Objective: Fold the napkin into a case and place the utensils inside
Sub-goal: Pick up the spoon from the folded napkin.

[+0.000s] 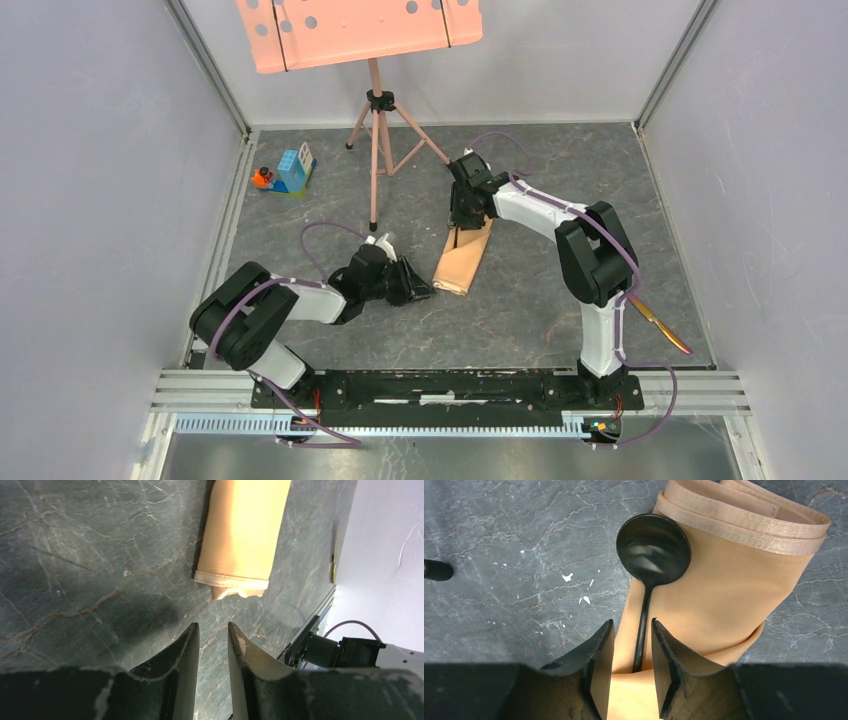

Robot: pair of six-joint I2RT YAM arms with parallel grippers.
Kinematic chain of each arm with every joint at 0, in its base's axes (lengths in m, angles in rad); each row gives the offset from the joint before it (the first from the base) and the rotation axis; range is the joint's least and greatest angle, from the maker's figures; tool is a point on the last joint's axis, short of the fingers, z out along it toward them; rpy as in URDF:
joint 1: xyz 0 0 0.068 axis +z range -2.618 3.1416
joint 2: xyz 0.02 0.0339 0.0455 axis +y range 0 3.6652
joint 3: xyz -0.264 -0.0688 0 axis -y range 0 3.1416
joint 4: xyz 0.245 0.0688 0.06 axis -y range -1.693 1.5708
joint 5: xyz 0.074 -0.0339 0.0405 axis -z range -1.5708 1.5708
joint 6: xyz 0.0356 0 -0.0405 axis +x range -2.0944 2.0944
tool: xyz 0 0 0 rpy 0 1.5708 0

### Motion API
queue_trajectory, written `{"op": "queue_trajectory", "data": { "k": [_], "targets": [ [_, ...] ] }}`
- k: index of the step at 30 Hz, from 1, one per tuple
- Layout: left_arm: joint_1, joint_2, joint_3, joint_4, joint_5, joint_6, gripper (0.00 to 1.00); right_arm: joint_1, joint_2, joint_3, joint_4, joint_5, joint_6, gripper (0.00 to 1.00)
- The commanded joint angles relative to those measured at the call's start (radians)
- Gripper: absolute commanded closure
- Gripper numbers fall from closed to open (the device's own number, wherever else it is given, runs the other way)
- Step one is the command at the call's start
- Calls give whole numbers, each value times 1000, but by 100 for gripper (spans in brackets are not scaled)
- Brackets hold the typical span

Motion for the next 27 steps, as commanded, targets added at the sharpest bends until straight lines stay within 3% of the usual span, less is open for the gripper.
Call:
{"op": "queue_trajectory", "data": {
  "k": [1,5,13,17,21,27],
  "targets": [
    [-3,-85,8,-55,7,78,65,2,11,18,22,47,-5,64],
    [-8,-133,27,-114,9,107,65,2,28,16,29,50,-6,71],
    [-16,-202,50,-177,29,142,65,2,76,41,19,64,-8,74],
    [-24,-216,67,-209,26,166,65,2,91,44,21,64,-6,84],
    [-45,-186,89,-198,34,172,65,2,72,42,18,52,0,95],
    [-110,-96,119,-151,-6,153,66,2,-2,-11,53,42,45,100]
  ]
}}
